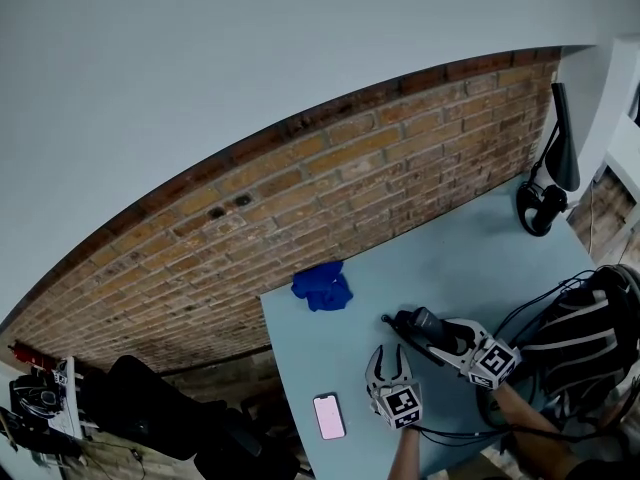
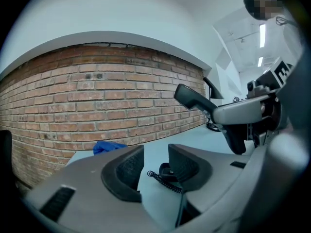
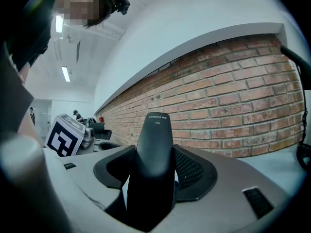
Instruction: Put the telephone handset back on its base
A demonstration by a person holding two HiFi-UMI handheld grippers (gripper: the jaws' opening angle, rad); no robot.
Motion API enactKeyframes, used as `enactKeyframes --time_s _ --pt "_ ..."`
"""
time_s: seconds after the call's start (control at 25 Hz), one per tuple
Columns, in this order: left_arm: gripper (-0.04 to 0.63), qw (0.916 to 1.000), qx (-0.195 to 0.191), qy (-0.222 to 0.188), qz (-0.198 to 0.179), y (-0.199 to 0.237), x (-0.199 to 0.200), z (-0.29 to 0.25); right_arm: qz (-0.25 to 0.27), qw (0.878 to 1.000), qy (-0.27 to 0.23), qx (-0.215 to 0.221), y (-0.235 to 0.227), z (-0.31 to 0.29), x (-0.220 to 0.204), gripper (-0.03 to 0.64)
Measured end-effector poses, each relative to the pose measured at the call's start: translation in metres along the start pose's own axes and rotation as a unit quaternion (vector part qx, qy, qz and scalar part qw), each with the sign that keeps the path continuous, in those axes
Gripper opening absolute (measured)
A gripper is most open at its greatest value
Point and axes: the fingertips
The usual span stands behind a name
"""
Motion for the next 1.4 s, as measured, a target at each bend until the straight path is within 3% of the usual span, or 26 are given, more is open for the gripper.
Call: enactKeyframes --time_s 0.32,0.6,1.4 --pt "0.186 0.9994 0.024 0.017 0.02 0.01 -0.011 0.005 0.05 0.995 0.075 0.046 -0.017 -0.012 -0.026 0.249" --pt "0.186 0.9984 0.034 0.031 0.034 0.012 -0.026 0.006 0.09 0.983 0.136 0.086 -0.037 -0.033 -0.057 0.249" --pt "0.186 0.9977 0.032 0.046 0.037 0.011 -0.042 0.004 0.11 0.947 0.277 0.119 -0.046 -0.054 -0.155 0.249"
Point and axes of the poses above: the fingertips, and each gripper's own axes: z backward along the fingers, y to its left, x out of its top, and after that the axes turned 5 degrees about -y, right-handed
